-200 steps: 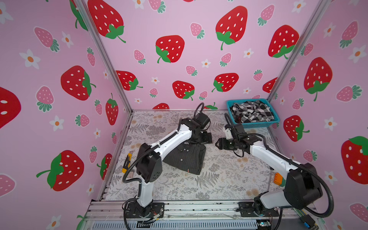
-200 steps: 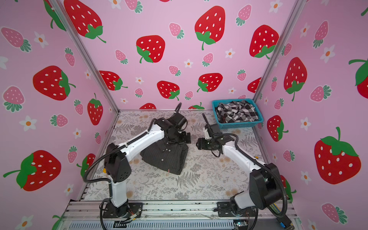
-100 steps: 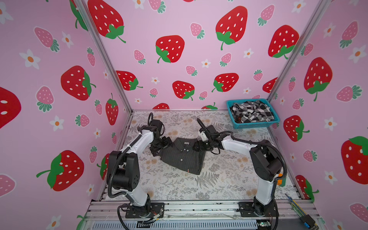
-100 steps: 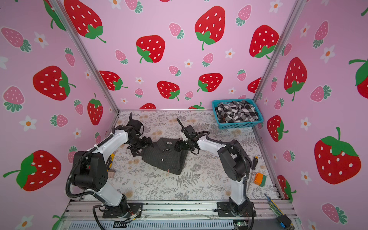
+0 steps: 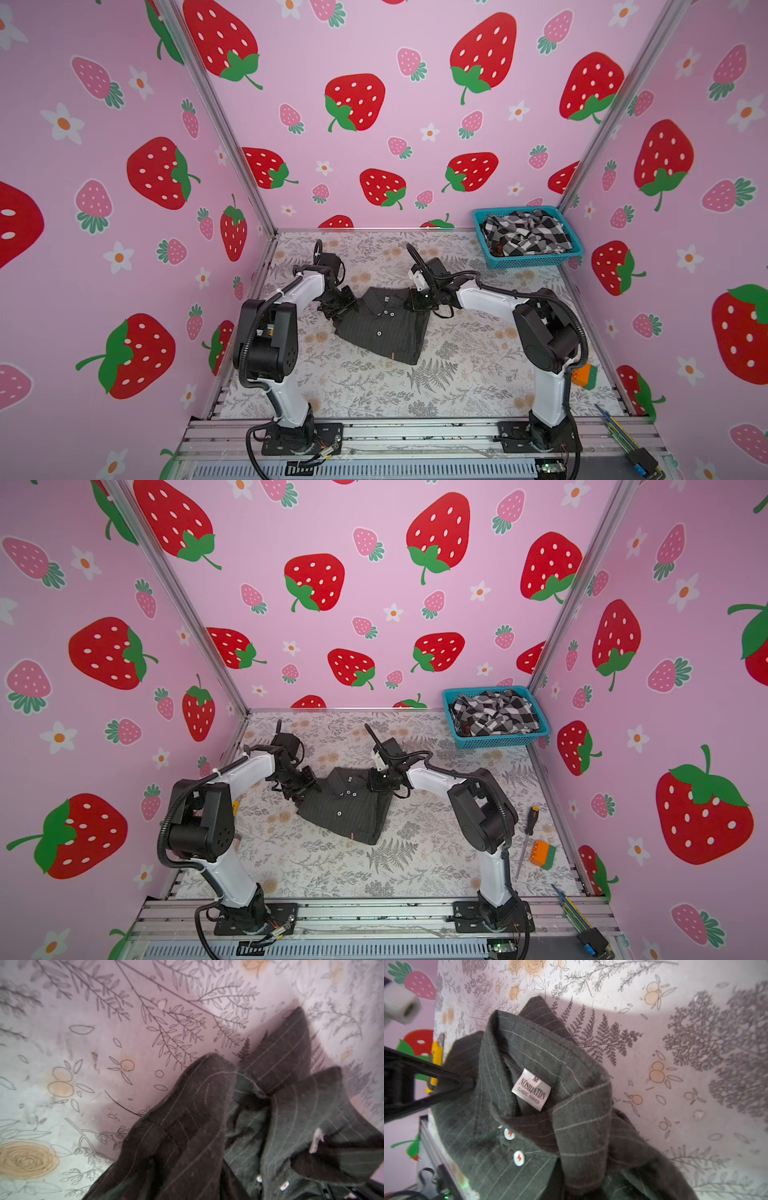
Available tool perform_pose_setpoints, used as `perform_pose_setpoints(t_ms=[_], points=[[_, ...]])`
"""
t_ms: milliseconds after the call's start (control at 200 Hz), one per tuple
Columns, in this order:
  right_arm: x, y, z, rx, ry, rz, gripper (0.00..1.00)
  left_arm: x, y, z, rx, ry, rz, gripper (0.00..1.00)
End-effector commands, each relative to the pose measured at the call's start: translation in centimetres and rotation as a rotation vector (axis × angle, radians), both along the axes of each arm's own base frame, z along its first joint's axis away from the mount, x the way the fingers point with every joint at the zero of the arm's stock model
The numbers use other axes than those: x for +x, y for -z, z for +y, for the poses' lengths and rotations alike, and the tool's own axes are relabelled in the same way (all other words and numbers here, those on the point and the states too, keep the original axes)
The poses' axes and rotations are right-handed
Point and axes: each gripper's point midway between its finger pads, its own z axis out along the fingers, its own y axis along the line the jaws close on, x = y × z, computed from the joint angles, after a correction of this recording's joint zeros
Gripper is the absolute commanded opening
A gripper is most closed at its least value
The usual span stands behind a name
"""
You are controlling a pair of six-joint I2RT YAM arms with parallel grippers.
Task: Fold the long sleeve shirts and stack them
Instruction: 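Pull the shirt sides apart with both grippers to straighten it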
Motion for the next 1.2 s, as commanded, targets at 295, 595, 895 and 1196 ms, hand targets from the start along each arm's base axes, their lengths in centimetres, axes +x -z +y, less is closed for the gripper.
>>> perform_pose_setpoints(t_ms=[295, 595, 895, 1196], points=[[-4.1, -5.0, -6.9, 0.093, 0.243, -0.114, 0.0, -0.5, -2.2, -4.0, 0.02, 0.15, -0.046, 0.63], [-6.2, 2.5, -13.4, 0.019, 0.448, -0.034, 0.0, -2.7, -0.2, -6.8, -0.008, 0.242, 0.028, 0.85], [-5.1, -1.5, -14.1, -0.037, 0.418, -0.055, 0.68, -4.4, 0.4, -8.7, -0.061, 0.309, 0.057, 0.85], [-9.2, 1.9, -14.9, -0.112, 0.356, 0.112, 0.54, -6.7, 0.5, -11.4, -0.16, 0.323, 0.071, 0.45]])
